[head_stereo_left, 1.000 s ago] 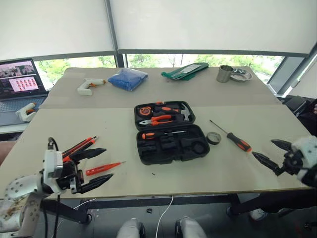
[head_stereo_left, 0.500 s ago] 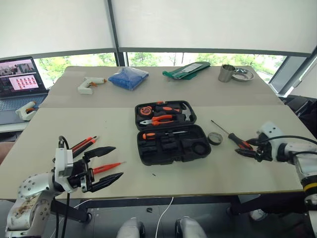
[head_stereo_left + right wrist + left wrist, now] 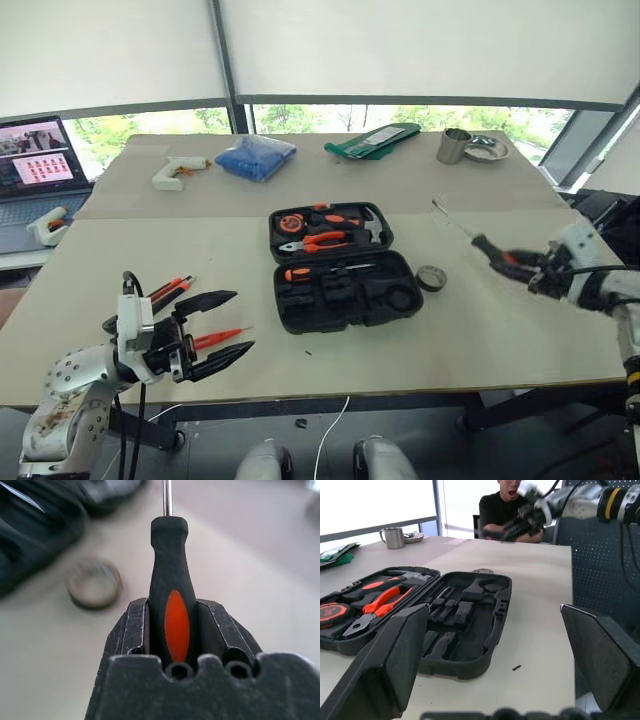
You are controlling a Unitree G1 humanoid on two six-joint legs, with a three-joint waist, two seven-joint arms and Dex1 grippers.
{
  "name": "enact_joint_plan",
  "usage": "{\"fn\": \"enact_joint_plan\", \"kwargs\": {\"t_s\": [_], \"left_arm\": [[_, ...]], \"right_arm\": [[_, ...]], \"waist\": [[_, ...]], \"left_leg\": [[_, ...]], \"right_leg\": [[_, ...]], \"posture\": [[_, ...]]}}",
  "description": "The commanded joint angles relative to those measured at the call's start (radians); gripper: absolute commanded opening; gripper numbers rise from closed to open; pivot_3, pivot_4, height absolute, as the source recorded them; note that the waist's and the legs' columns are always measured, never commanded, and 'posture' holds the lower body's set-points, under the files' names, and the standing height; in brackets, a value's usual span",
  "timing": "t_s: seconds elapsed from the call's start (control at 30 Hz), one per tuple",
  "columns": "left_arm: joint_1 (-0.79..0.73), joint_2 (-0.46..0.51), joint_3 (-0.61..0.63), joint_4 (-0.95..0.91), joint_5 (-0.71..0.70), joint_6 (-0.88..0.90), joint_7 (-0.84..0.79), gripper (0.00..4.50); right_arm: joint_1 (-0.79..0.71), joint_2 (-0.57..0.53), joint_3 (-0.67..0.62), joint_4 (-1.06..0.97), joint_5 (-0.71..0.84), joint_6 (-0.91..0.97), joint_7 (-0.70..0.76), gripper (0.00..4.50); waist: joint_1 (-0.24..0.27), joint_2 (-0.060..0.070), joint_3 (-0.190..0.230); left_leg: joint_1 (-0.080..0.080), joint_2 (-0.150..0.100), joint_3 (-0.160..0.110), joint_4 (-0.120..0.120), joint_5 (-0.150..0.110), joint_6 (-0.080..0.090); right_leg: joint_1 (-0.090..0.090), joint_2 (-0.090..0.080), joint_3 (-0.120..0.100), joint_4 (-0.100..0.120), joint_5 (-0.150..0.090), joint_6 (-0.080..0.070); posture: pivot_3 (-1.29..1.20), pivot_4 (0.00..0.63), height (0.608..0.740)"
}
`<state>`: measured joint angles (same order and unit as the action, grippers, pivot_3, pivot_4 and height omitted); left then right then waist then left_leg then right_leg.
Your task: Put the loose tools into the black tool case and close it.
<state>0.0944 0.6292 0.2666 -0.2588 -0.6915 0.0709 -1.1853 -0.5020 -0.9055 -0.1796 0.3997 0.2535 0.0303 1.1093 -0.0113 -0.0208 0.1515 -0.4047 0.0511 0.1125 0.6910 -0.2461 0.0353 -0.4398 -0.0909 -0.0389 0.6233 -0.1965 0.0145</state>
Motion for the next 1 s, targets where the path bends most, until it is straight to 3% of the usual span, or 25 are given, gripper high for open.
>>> {"fn": "enact_joint_plan", "kwargs": {"t_s": [0.03,0.17,0.4,0.63,1.0], "left_arm": [[-0.010,-0.004,0.018,-0.019,-0.002,-0.002,0.027,4.50],[-0.021,-0.011,-0.006,0.001,0.032,-0.008,0.050,4.50],[-0.025,-0.030,-0.032,-0.009,0.049,-0.007,0.073,4.50],[-0.021,-0.036,-0.041,-0.009,0.059,-0.005,0.084,4.50],[0.003,-0.037,-0.035,-0.023,0.070,-0.020,0.102,4.50]], "right_arm": [[-0.079,0.012,0.102,-0.119,-0.028,-0.055,0.085,1.01],[-0.234,0.099,0.280,-0.074,-0.151,-0.177,0.144,1.01],[-0.381,0.205,0.432,0.190,-0.300,-0.407,0.162,1.01],[-0.458,0.260,0.492,0.357,-0.366,-0.538,0.179,1.01],[-0.547,0.315,0.511,0.519,-0.438,-0.565,0.125,1.01]], "waist": [[-0.004,0.000,0.000],[-0.012,0.000,0.000],[0.013,0.000,0.001],[0.006,0.000,0.001],[-0.007,0.000,0.002]], "left_leg": [[0.000,0.000,0.000,0.000,0.000,0.000],[0.001,0.000,0.000,0.000,0.000,0.000],[-0.002,-0.002,0.001,0.000,-0.001,0.001],[-0.003,-0.002,0.001,0.000,-0.002,0.002],[-0.001,-0.001,0.001,0.000,-0.002,0.001]], "right_leg": [[0.000,0.000,0.000,0.000,0.000,0.000],[-0.001,0.000,0.000,0.001,-0.002,-0.007],[-0.002,-0.003,-0.001,0.000,0.001,-0.009],[-0.001,-0.003,-0.001,-0.002,0.003,-0.005],[-0.001,-0.002,0.000,0.002,0.002,-0.006]], "posture": [[0.00,0.150,0.740],[0.00,0.150,0.740],[0.00,0.150,0.740],[0.00,0.150,0.740],[0.00,0.150,0.740]]}}
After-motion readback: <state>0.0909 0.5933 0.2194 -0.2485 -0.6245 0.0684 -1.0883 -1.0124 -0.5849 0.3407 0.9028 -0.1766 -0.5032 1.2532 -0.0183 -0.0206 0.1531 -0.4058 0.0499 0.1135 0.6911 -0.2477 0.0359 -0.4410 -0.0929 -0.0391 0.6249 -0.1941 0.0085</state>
